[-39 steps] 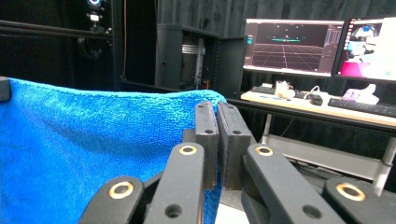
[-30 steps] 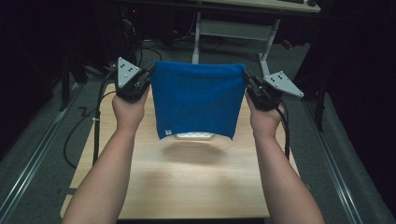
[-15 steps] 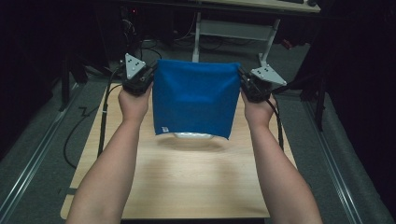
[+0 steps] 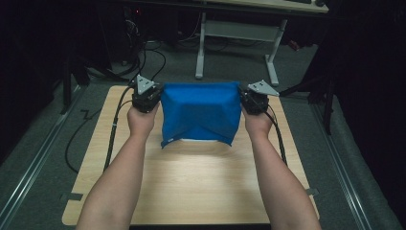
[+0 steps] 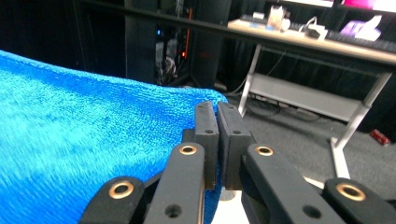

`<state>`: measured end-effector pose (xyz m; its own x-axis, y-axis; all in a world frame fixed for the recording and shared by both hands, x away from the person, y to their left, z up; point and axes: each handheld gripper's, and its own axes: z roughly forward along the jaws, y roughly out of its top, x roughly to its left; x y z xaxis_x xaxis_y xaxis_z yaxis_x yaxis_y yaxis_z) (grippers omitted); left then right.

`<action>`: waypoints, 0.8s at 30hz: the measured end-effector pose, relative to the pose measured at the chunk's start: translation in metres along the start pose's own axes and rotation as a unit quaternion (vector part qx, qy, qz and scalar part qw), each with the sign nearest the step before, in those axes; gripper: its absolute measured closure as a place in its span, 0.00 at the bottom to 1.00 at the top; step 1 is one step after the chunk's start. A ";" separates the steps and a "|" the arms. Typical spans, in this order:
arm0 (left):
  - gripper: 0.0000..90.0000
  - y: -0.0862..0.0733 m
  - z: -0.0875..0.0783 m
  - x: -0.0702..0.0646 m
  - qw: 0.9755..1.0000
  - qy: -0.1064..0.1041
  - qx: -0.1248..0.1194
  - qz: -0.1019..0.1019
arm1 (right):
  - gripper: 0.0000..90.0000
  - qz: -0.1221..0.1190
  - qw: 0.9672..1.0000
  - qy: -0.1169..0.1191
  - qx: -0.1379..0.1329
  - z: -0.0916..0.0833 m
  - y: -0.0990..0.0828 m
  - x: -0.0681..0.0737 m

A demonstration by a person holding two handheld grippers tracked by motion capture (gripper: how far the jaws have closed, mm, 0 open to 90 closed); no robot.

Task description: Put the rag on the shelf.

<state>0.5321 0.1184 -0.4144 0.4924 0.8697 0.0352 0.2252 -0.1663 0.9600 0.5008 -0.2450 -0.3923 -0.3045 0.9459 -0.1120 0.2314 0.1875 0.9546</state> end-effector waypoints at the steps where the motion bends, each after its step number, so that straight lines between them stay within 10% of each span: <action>1: 0.98 -0.005 0.001 0.000 1.000 -0.002 0.004 -0.002 | 0.98 -0.001 1.000 0.001 0.005 0.002 -0.004 0.001; 24: 0.98 -0.079 0.011 -0.013 0.996 -0.039 0.076 -0.023 | 0.98 0.038 0.997 0.026 0.061 0.018 -0.077 0.006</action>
<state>0.5171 0.1153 -0.4939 0.5410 0.8403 -0.0352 0.3708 -0.2008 0.9068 0.4976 -0.2485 -0.4711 -0.3290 0.9440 -0.0235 0.3646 0.1499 0.9190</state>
